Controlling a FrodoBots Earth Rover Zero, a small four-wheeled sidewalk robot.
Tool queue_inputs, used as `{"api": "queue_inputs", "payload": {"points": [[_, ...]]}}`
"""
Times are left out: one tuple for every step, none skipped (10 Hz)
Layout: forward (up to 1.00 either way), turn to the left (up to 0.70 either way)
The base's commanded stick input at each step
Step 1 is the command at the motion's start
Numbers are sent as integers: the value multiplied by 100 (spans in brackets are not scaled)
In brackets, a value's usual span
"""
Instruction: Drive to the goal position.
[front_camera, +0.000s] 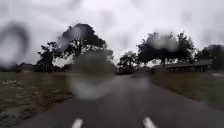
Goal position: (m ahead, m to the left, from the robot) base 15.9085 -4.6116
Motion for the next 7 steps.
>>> {"api": "queue_inputs", "payload": {"points": [[70,0],[70,0],[70,0],[29,0],[0,0],[0,0],[0,0]]}}
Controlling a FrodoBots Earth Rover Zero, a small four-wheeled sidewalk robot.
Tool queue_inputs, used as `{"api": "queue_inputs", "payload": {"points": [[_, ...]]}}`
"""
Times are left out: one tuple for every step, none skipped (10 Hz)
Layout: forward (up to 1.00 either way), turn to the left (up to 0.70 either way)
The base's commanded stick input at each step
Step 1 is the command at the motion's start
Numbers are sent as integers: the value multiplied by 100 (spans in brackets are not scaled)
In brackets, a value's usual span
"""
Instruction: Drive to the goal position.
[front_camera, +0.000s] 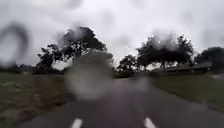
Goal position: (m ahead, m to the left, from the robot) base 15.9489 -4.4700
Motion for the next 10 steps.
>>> {"api": "queue_inputs", "payload": {"points": [[0,0],[0,0],[0,0],[0,0],[0,0],[0,0],[9,0],[70,0],[70,0],[70,0]]}}
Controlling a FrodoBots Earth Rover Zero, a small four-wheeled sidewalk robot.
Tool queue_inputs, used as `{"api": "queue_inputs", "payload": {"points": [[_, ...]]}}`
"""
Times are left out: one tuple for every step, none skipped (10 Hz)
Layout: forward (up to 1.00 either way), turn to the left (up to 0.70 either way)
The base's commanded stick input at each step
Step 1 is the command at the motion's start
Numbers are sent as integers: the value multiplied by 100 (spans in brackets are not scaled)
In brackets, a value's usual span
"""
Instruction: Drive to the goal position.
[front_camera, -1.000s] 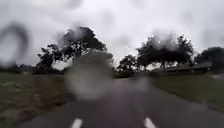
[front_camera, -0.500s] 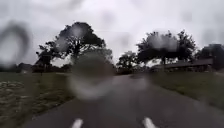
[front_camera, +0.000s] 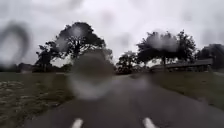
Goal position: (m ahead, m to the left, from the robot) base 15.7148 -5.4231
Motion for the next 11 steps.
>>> {"api": "queue_inputs", "payload": {"points": [[70,0],[65,0],[19,0],[0,0],[0,0],[0,0],[27,0],[70,0],[70,0],[70,-3],[70,-19]]}}
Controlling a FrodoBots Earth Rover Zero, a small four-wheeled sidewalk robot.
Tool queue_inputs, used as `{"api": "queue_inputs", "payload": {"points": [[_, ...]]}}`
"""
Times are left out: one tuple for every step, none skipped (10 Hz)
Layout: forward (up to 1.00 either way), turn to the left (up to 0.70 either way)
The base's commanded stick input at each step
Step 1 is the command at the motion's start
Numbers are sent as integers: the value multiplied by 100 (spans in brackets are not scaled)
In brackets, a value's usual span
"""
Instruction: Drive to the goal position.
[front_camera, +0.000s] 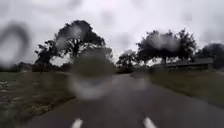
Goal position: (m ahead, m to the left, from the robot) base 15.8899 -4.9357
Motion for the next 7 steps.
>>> {"api": "queue_inputs", "payload": {"points": [[70,-35],[70,-22],[70,-6],[70,0],[70,0],[70,0],[70,0]]}}
